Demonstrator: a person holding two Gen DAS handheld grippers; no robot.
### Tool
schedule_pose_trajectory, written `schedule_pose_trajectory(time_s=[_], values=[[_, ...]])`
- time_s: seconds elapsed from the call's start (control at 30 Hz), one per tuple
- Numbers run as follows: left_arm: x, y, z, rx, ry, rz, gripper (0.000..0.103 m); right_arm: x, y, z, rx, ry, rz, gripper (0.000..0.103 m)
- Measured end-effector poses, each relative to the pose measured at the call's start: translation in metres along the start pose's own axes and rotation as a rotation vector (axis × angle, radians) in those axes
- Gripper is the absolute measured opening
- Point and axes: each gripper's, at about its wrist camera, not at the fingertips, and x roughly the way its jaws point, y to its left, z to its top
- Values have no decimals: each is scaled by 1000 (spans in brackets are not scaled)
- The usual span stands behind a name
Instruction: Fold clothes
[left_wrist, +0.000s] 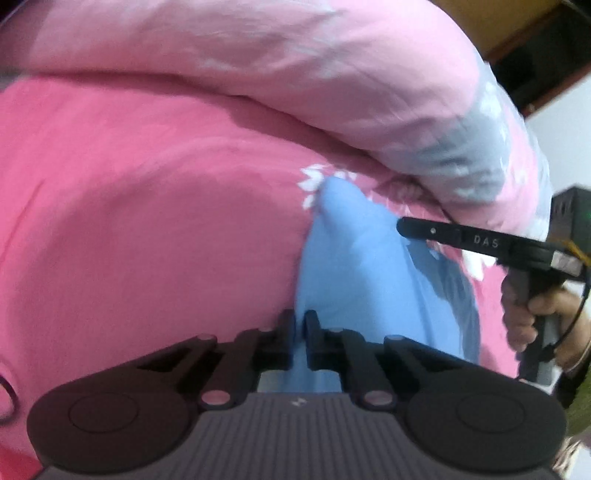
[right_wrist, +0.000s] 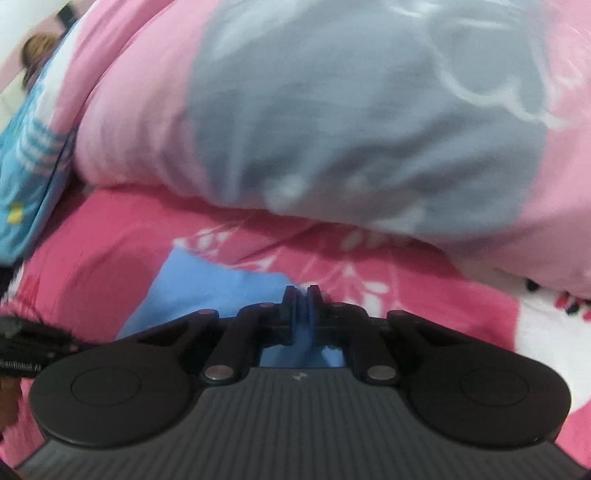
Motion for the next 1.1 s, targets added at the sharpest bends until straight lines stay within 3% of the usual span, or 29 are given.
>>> schedule_pose_trajectory(time_s=[0.1,0.2,0.37,0.43,0.5,0.6,0.77,0.9,1.1], values=[[-7,9,-10,-44,-15,-20,6,-17,5,3,-5,-65,-16,7],[-1,6,4,-54,-23,-27,8,-35,30,8,-93,-111,23,9],[16,-5,1,-44,-55,-7,4,-12,87,10,-258,48,203,10],[15,-5,-2,-58,-71,0,3,11,101,7,-307,122,199,10],[34,-11,-1,-74,-84,7,3,35,111,3,-351,120,134,9],[34,-12,-5,-83,-98,15,3,47,100,15,-253,6,83,5],[33,-12,-8,-75,-106,11,5,6,77,28,-151,-90,103,9],[31,-11,-9,-74,-117,6,5,-38,45,21,-88,-69,77,9],[34,-11,-9,-80,-118,9,5,-33,31,-20,-227,111,74,9]])
